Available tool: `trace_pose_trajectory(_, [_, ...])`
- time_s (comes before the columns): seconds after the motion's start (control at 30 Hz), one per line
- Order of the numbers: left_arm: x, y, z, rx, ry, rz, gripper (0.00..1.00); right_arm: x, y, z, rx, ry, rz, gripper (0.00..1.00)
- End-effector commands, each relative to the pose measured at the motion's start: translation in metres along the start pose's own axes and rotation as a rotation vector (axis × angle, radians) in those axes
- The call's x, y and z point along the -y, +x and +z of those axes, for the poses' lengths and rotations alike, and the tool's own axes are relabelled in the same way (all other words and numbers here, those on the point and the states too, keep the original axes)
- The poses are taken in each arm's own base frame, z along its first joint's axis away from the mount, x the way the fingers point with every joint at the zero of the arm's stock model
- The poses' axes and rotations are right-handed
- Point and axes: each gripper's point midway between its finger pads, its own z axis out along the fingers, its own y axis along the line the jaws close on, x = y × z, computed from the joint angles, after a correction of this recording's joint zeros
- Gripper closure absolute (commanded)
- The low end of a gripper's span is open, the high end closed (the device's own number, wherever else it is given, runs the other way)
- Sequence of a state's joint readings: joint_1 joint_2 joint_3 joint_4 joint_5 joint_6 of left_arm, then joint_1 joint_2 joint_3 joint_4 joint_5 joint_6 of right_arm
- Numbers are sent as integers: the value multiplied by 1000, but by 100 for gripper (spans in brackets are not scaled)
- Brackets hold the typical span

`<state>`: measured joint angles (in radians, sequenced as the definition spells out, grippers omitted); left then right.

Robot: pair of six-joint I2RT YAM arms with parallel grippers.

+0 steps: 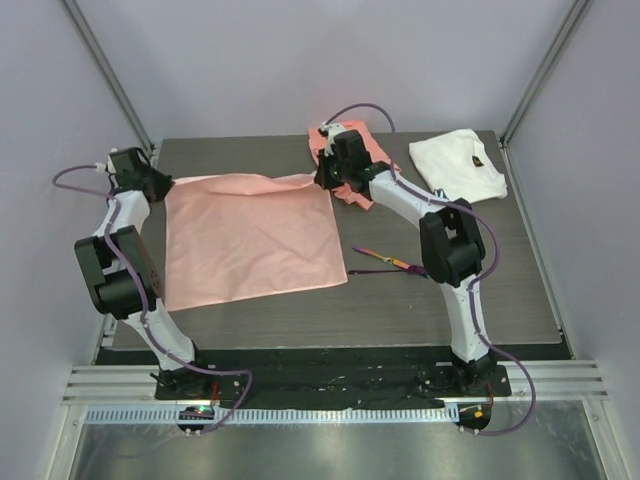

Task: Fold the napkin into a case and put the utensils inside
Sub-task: Fold and flatten the napkin at the center of the board.

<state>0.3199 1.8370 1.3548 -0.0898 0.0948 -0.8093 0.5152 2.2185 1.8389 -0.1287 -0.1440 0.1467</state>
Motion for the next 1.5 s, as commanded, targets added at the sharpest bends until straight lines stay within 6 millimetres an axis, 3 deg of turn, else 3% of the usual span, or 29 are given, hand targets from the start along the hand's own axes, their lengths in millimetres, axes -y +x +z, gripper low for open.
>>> trace_pose_trajectory(0.0, [-26, 28, -46, -123, -156, -21, 100, -19, -7, -60, -63, 3, 100, 99])
trace_pose_trajectory(0.13, [-54, 41, -78, -173, -291, -12, 100, -20, 14, -94, -111, 44, 123, 99])
trace_pose_trajectory(0.23, [-69, 48, -99, -183, -363, 1, 100, -29, 38, -115, -173, 22, 157, 99])
trace_pose_trajectory(0.27, [-80, 50, -109, -183, -419, -1, 100, -32, 54, -120, -207, 12, 173, 99])
trace_pose_trajectory(0.33, [-91, 58, -116, -202, -455, 6, 100, -41, 59, -131, -213, -12, 204, 99])
trace_pose_trajectory(0.37, [-94, 61, -119, -209, -464, 13, 100, -45, 74, -135, -243, -17, 211, 99])
trace_pose_trajectory(0.43, [-105, 73, -128, -236, -491, 15, 100, -53, 76, -147, -243, -46, 216, 99])
trace_pose_trajectory(0.47, [-108, 76, -131, -242, -499, 16, 100, -52, 90, -150, -269, -37, 220, 99])
trace_pose_trajectory(0.5, [-111, 77, -135, -236, -508, 18, 100, -52, 90, -153, -265, -37, 223, 99])
trace_pose_trajectory(0.63, [-130, 92, -145, -271, -552, 38, 100, -60, 110, -158, -306, -70, 235, 99])
trace_pose_trajectory(0.77, [-142, 91, -152, -269, -587, 51, 100, -60, 129, -161, -339, -64, 235, 99])
trace_pose_trajectory(1.07, [-155, 90, -163, -287, -617, 78, 100, -54, 138, -177, -356, -30, 222, 99])
trace_pose_trajectory(1.23, [-168, 111, -166, -350, -634, 78, 100, -55, 162, -181, -409, -42, 238, 99])
trace_pose_trajectory(1.47, [-176, 112, -168, -347, -661, 90, 100, -60, 185, -182, -449, -62, 260, 99])
